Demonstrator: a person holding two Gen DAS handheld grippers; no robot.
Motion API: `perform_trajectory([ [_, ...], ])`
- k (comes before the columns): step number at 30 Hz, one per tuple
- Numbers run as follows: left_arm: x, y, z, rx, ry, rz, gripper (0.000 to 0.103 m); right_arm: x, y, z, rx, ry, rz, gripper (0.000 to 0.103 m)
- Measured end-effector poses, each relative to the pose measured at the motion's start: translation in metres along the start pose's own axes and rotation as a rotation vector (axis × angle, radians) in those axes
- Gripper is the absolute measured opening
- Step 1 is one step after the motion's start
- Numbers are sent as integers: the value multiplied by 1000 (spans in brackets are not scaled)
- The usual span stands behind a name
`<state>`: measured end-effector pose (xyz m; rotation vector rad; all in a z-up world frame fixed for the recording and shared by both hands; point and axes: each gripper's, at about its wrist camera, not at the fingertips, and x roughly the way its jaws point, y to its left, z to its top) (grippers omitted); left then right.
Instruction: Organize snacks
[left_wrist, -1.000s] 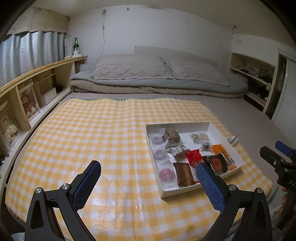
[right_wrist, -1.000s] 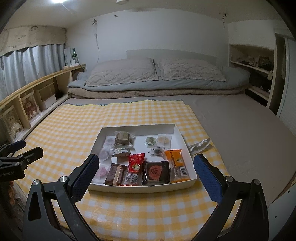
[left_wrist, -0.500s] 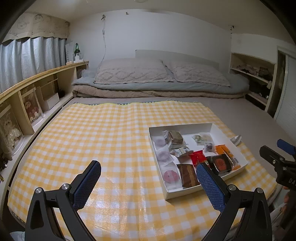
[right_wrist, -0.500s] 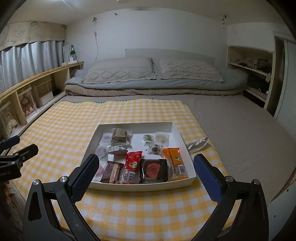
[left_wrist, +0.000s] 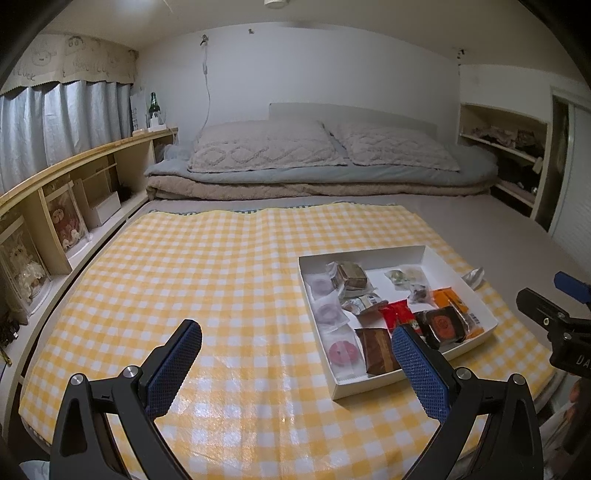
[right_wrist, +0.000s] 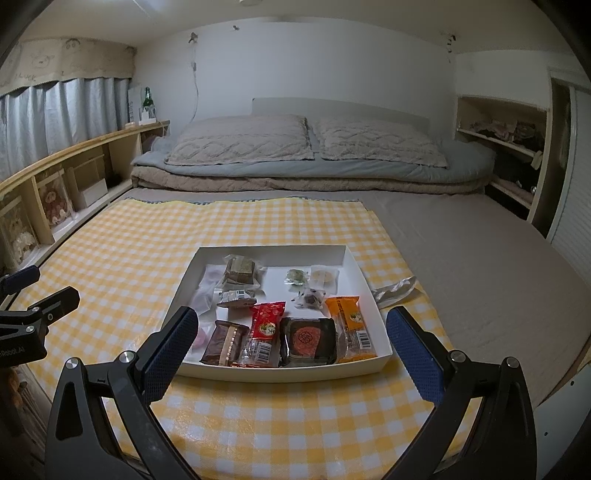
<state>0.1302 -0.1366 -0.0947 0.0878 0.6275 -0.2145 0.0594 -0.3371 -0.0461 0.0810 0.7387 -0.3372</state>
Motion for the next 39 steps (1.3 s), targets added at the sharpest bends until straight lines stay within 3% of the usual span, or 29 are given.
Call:
perform_trajectory([
  [39, 0, -11, -1, 11, -21, 27, 103, 1, -2, -1, 2, -4, 2, 103],
])
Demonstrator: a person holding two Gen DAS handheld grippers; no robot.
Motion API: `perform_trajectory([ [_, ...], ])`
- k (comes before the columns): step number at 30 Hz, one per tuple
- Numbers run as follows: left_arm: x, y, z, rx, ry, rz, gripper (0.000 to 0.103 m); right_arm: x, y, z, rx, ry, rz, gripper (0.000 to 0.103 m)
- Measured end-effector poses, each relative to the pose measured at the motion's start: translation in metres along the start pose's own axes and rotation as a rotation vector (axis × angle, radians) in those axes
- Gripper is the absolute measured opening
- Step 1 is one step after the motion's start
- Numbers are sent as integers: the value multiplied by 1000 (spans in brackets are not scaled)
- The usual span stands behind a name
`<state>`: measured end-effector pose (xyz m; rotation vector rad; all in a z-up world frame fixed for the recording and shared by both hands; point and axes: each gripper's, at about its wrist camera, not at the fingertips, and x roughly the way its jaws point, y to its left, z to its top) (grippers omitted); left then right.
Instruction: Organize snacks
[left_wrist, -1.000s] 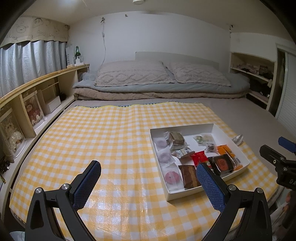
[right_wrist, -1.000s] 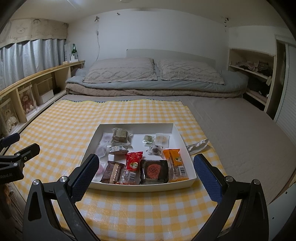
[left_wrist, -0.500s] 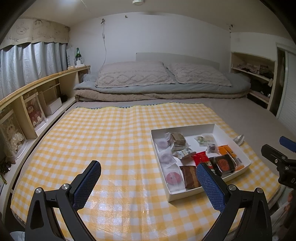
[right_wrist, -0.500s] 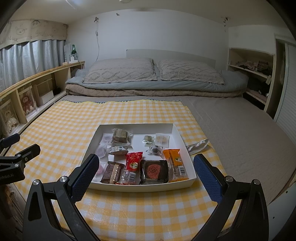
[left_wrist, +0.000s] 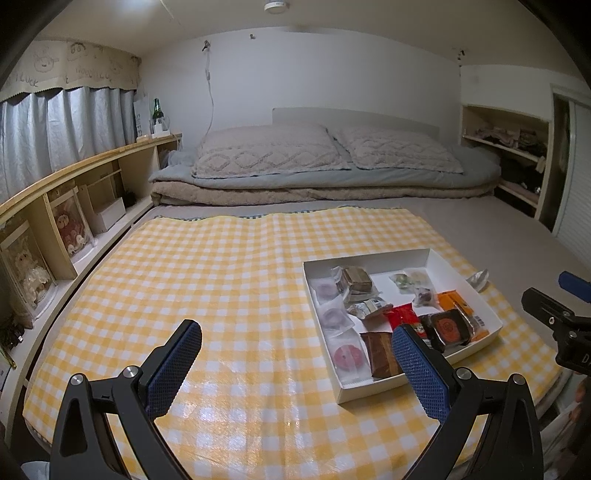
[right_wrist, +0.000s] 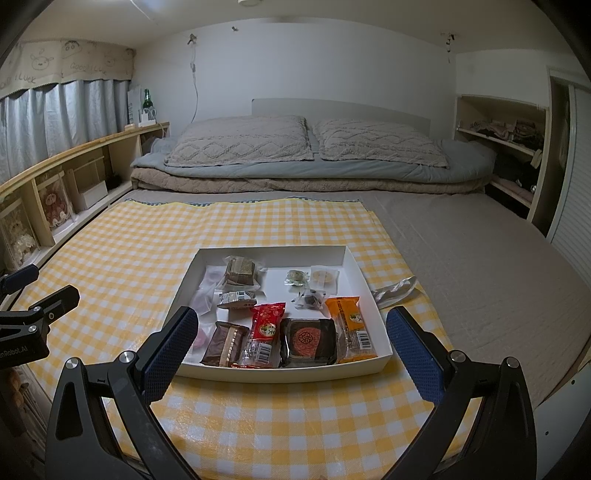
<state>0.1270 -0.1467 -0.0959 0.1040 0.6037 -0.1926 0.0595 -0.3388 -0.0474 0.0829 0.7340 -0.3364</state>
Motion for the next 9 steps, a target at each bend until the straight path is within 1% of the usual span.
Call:
perform_trajectory([
  [9, -1, -4, -2, -3, -11, 9, 103, 1, -1, 0, 0, 0, 1, 103],
])
